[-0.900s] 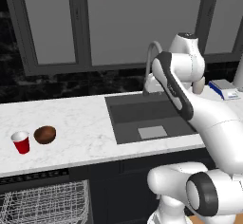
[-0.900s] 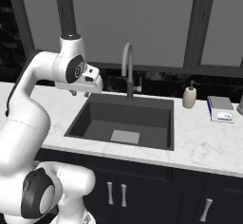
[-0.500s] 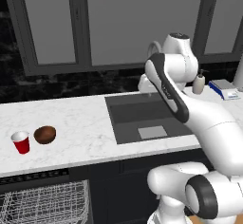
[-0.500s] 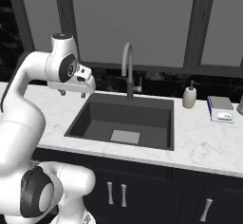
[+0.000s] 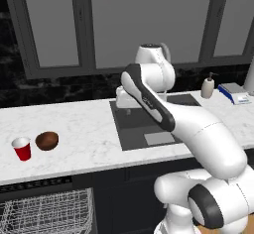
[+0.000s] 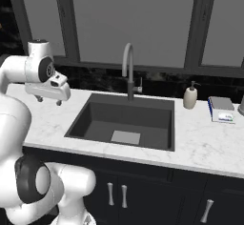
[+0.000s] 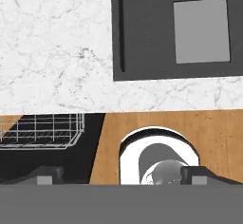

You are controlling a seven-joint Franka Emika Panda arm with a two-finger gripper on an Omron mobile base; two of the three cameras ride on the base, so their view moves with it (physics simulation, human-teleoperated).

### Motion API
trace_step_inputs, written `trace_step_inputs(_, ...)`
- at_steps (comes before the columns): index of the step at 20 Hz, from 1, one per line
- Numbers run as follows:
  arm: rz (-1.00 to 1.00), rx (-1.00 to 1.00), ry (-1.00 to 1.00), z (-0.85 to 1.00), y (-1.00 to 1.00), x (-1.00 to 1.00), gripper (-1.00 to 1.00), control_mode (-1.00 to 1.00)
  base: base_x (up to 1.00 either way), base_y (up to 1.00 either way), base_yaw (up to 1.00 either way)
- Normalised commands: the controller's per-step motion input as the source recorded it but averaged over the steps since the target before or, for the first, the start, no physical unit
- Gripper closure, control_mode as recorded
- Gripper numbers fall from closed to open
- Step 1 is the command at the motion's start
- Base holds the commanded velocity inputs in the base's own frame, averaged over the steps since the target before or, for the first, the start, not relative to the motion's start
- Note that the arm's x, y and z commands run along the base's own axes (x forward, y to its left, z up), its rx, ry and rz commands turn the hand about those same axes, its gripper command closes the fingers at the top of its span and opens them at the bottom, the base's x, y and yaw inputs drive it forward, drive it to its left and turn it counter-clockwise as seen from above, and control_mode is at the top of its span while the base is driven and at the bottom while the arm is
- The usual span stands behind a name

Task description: Pick up the cup and bowl from the counter, place them in the dishwasher, and close the dishwasher door.

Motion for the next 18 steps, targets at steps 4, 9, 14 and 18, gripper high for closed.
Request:
trace_step_inputs(4,-0.07,-0.07,0.39,-0.27,1.0,0.12,-1.0,-1.0,0.0,0.0,0.0)
trace_step_inputs(9,-0.08,-0.08,0.26,-0.07,1.0,0.08,-1.0,-1.0,0.0,0.0,0.0)
trace_step_inputs(14,-0.02,-0.02,0.17,-0.25,1.0,0.46,-1.0,-1.0,0.0,0.0,0.0)
trace_step_inputs(18,0.0,0.0,0.19,-0.27,1.0,0.7,-1.0,-1.0,0.0,0.0,0.0)
